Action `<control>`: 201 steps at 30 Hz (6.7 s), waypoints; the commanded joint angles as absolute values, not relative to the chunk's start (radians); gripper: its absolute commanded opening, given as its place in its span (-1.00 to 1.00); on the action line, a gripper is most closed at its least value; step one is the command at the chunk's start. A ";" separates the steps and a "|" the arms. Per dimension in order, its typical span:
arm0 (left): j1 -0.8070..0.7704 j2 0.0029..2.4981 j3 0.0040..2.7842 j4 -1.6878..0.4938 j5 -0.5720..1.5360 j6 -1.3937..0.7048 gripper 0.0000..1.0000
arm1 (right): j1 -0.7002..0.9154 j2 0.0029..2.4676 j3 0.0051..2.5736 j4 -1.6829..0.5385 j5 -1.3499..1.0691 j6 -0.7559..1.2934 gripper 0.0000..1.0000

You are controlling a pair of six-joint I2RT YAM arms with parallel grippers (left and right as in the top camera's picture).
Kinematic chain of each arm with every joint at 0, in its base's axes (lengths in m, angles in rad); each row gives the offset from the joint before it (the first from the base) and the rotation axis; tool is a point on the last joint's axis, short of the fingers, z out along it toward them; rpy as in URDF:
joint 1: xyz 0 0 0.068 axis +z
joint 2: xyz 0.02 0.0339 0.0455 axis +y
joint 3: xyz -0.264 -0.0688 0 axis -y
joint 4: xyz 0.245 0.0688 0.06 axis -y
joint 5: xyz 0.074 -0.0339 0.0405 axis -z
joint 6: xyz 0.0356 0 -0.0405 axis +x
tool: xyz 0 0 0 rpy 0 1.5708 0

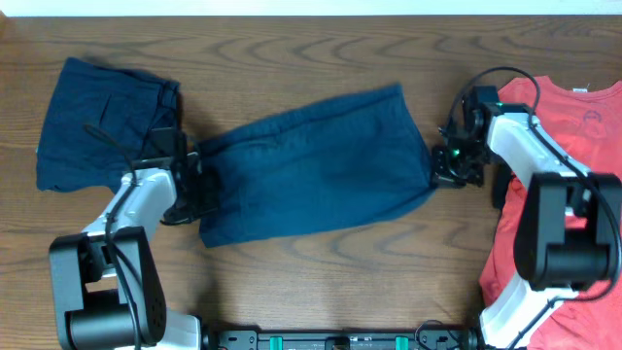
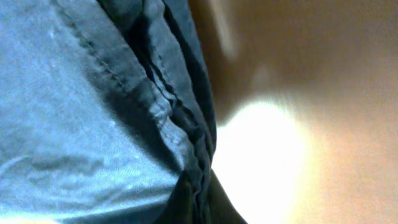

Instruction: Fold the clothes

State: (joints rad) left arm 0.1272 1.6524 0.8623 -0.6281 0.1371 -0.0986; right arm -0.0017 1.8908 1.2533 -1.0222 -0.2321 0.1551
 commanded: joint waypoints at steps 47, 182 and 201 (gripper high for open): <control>0.146 1.613 0.955 -0.308 0.308 -0.034 -0.29 | 0.066 2.063 1.256 -0.141 -0.555 0.185 -0.98; -0.206 1.809 1.031 -0.566 0.468 -0.305 -0.54 | 0.035 2.120 1.263 -0.055 -0.474 0.529 -0.81; 0.059 1.609 1.092 -0.802 0.183 -0.234 0.39 | 0.337 1.941 1.234 -0.728 -0.375 0.181 -0.55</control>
